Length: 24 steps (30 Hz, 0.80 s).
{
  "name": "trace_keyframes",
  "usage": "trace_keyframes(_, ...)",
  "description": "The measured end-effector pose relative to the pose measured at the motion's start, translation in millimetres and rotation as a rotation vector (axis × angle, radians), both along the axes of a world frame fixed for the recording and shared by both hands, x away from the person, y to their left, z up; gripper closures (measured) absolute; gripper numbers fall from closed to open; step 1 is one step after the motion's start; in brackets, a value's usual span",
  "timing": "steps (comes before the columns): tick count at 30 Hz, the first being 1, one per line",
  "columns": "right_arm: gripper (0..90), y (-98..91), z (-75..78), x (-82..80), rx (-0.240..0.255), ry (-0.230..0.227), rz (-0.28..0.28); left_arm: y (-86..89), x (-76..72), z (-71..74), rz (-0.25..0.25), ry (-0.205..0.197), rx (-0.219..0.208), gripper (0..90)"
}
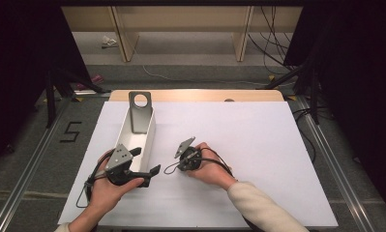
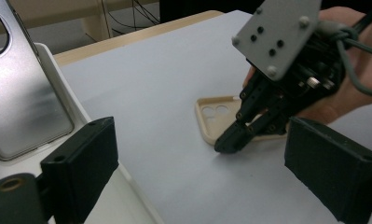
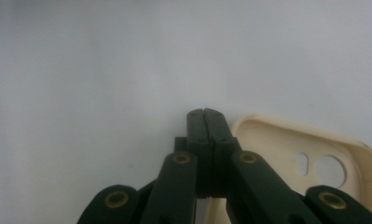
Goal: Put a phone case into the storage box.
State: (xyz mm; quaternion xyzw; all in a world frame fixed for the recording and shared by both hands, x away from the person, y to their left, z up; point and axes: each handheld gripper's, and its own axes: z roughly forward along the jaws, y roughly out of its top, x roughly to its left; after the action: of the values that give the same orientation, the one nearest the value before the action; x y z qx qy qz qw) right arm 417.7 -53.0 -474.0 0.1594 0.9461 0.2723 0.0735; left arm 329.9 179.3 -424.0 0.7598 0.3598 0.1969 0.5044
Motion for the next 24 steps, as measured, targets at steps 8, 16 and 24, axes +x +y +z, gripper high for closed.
trace_keyframes(8,90.0,-10.9,-2.1,22.3,0.007,-0.021,-0.121,-0.6,-0.4,-0.7,-0.001,0.000,0.004,9.2)
trace_keyframes(16,90.0,-29.5,1.7,42.3,0.023,-0.032,-0.267,-0.8,-0.5,-1.2,-0.006,-0.002,0.007,9.2)
trace_keyframes(24,90.0,-53.4,3.1,52.2,0.012,-0.036,-0.365,-0.9,-0.6,-1.1,-0.006,-0.003,0.007,9.2)
